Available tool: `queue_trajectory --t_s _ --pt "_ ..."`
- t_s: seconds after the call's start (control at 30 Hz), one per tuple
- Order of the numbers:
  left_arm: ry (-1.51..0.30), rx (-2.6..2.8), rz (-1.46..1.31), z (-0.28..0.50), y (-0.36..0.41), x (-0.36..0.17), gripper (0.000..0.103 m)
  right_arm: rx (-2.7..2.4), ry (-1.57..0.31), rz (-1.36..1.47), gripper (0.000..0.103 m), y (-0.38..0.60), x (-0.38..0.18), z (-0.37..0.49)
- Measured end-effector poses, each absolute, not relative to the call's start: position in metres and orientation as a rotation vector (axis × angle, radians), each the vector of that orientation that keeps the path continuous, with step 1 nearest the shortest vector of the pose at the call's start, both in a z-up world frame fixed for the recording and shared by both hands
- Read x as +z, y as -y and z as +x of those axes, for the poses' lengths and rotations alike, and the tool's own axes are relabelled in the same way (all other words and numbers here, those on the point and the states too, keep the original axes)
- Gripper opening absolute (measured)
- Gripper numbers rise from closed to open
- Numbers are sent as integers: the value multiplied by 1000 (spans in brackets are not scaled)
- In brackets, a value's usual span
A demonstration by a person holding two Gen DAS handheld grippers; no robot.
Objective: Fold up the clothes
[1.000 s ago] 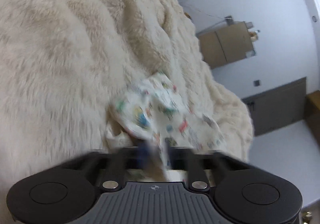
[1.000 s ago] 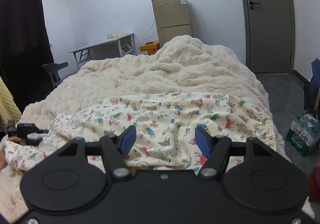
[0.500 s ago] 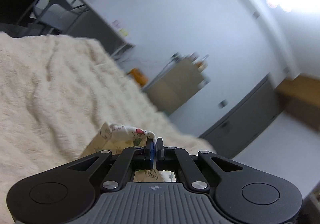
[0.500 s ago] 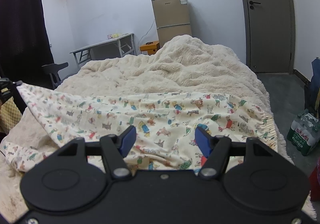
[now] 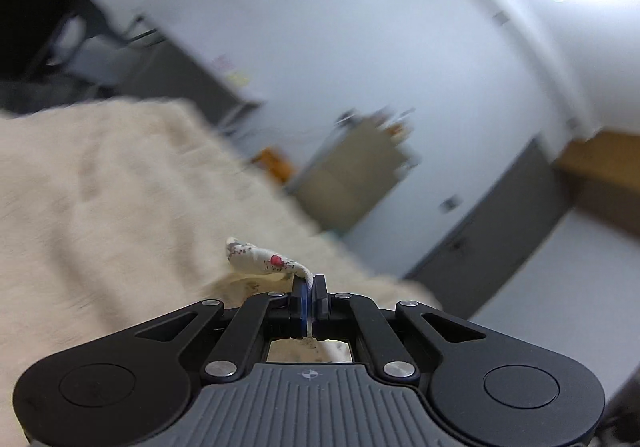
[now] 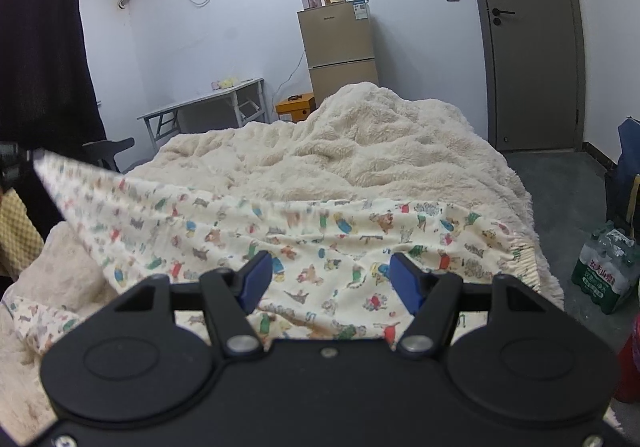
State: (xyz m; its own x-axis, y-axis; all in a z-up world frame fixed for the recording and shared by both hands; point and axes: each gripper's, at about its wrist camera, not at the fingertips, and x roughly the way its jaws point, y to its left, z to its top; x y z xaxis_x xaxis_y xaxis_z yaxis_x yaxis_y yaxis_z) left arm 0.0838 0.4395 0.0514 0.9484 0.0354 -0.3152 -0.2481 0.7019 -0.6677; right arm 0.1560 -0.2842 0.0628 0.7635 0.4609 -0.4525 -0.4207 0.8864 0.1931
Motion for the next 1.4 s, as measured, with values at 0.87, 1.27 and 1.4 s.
queue_trajectory --t_s 0.87,1.27,1.4 --pt "-750 184 -576 225 -439 -90 57 330 -661 300 72 386 32 335" --pt "-765 187 -544 226 -440 -112 47 357 -699 233 72 369 2 343" --pt "-772 168 -539 226 -440 -114 5 373 -701 215 72 366 -1 346"
